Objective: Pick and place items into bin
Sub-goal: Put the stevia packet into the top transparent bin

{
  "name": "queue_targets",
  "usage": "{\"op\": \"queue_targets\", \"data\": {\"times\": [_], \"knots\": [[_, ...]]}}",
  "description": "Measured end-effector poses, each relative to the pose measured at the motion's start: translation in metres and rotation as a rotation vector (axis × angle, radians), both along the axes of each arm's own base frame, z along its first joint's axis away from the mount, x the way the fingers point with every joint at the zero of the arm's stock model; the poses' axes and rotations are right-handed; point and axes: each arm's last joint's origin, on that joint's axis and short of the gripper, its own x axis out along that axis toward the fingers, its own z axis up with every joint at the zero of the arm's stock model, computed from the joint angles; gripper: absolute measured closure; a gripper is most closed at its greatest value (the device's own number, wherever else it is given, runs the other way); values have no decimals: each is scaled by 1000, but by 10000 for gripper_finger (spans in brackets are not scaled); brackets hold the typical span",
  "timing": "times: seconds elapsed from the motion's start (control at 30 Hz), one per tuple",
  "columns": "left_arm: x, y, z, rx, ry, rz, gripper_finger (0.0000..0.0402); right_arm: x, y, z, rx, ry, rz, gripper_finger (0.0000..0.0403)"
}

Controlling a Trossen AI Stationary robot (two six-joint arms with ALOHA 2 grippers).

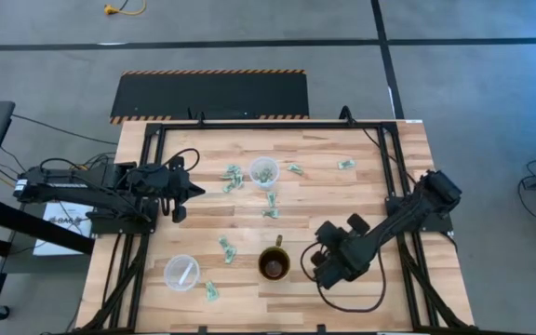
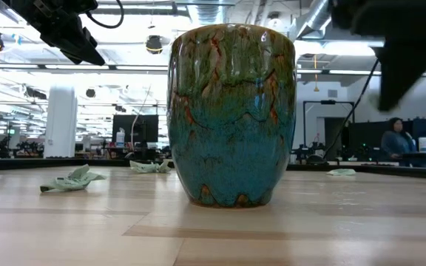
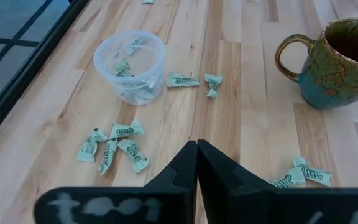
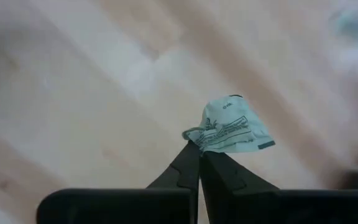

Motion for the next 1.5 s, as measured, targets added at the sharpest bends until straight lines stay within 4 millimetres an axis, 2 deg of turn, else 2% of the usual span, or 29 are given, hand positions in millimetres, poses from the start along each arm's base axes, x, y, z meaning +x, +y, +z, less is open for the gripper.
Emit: {"op": "queue_targets", "data": {"times": [0.17,0.43,0.7,0.83,0.97,1.17,1.3,1.5], "knots": [[0,0,0,0,0,1,401,7,-15,33,-175,-19,25,402],[0,0,0,0,0,0,401,43,-58,70,-329,-57,126,403],[0,0,0,0,0,0,401,96,-117,96,-309,-130,299,403],[0,0,0,0,0,0,401,123,-147,105,-204,-269,451,403],[0,0,0,0,0,0,401,139,-178,113,-65,-430,596,403],[0,0,0,0,0,0,401,134,-229,110,12,-426,552,403],[0,0,0,0,0,0,401,129,-254,104,56,-438,518,403],[0,0,0,0,0,0,401,123,-277,64,226,-445,518,403]]}}
